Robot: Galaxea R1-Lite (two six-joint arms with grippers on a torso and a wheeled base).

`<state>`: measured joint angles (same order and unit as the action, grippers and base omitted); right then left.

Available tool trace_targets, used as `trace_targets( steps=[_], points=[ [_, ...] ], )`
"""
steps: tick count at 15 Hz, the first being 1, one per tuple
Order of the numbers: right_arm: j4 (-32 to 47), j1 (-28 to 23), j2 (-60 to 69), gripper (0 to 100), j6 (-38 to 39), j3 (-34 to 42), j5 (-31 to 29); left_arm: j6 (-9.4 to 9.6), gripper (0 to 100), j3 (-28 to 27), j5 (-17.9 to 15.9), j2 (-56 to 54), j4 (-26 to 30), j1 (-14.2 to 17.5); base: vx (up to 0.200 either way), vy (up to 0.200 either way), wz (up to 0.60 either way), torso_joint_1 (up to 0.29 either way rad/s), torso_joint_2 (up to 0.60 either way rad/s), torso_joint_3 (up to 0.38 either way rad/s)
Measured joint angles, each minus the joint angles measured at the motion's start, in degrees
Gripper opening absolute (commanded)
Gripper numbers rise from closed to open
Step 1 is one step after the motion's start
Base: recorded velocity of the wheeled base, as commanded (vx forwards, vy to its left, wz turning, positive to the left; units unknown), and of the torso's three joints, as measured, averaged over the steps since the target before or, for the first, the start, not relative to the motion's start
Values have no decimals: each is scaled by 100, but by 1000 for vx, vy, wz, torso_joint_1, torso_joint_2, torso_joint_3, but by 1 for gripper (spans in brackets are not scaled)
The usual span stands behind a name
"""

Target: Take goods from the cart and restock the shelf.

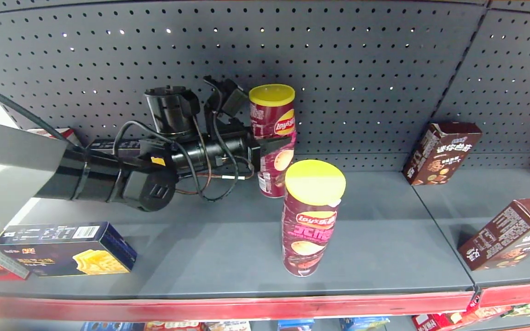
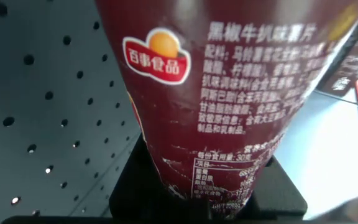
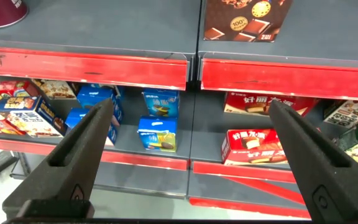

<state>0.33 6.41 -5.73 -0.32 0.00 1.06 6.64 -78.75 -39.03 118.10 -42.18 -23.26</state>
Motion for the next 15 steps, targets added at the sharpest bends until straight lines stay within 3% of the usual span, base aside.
trace_targets(
  steps=[8,11,15],
  points=[
    [2,0,-7,100,-1,0,2,28,0,-719,1,623,-18,22,0,0,0,0,0,0],
    [2,0,-7,100,-1,0,-2,219,0,-779,-7,739,-33,24,0,0,0,0,0,0],
    [0,-5,-7,100,-1,0,0,272,0,-757,-10,828,-32,15,0,0,0,0,0,0]
  ],
)
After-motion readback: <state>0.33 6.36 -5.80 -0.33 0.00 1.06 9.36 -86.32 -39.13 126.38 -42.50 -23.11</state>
